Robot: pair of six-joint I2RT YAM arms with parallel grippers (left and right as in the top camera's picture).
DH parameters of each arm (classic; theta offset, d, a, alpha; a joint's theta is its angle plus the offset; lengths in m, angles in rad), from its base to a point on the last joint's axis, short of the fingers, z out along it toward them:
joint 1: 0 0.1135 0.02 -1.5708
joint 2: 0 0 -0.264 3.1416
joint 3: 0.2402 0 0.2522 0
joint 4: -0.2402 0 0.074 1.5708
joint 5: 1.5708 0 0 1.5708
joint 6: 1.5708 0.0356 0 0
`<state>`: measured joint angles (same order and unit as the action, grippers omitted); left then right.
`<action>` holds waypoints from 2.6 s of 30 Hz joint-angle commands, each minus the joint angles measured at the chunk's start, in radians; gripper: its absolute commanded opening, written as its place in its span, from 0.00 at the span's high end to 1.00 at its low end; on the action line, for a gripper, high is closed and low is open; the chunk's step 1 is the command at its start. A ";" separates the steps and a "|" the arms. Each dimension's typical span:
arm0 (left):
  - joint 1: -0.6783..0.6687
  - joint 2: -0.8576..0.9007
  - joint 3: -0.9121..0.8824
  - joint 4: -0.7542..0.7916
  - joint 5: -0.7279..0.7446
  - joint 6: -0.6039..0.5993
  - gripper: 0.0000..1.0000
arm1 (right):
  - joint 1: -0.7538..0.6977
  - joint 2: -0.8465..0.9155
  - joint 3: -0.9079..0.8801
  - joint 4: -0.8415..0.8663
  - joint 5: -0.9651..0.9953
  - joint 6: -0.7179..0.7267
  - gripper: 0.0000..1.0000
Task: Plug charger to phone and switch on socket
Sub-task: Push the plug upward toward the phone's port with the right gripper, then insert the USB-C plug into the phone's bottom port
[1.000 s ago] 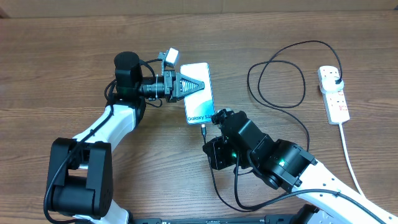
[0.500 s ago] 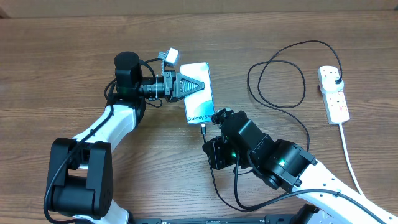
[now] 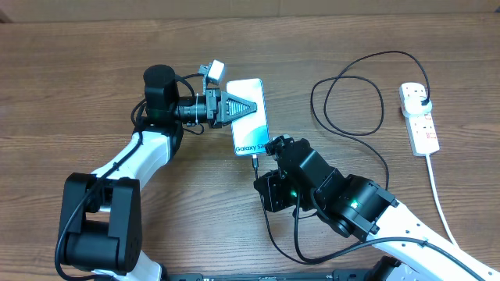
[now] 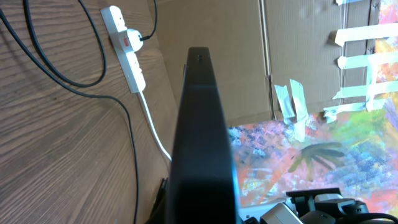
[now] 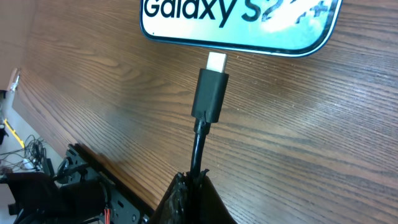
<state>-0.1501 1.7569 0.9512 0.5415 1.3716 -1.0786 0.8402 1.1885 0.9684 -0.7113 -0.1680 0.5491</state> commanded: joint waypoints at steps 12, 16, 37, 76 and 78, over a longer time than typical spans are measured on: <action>-0.004 -0.005 0.027 0.005 0.001 -0.029 0.96 | 0.002 -0.003 0.001 0.014 0.010 -0.007 0.96; -0.010 -0.005 0.027 0.005 0.001 -0.029 0.96 | 0.002 -0.003 0.001 0.026 0.010 -0.007 0.96; -0.020 -0.005 0.027 0.005 0.072 -0.028 0.96 | 0.002 0.002 0.001 0.039 0.045 -0.060 0.96; -0.021 -0.005 0.027 0.006 0.093 -0.017 0.96 | 0.002 0.002 0.001 0.112 0.166 -0.059 0.78; -0.021 -0.005 0.027 0.005 0.082 0.000 0.96 | 0.002 0.001 0.001 0.112 0.166 -0.059 0.78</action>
<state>-0.1642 1.7569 0.9581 0.5453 1.4395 -1.0996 0.8467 1.1892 0.9619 -0.6067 -0.0395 0.4946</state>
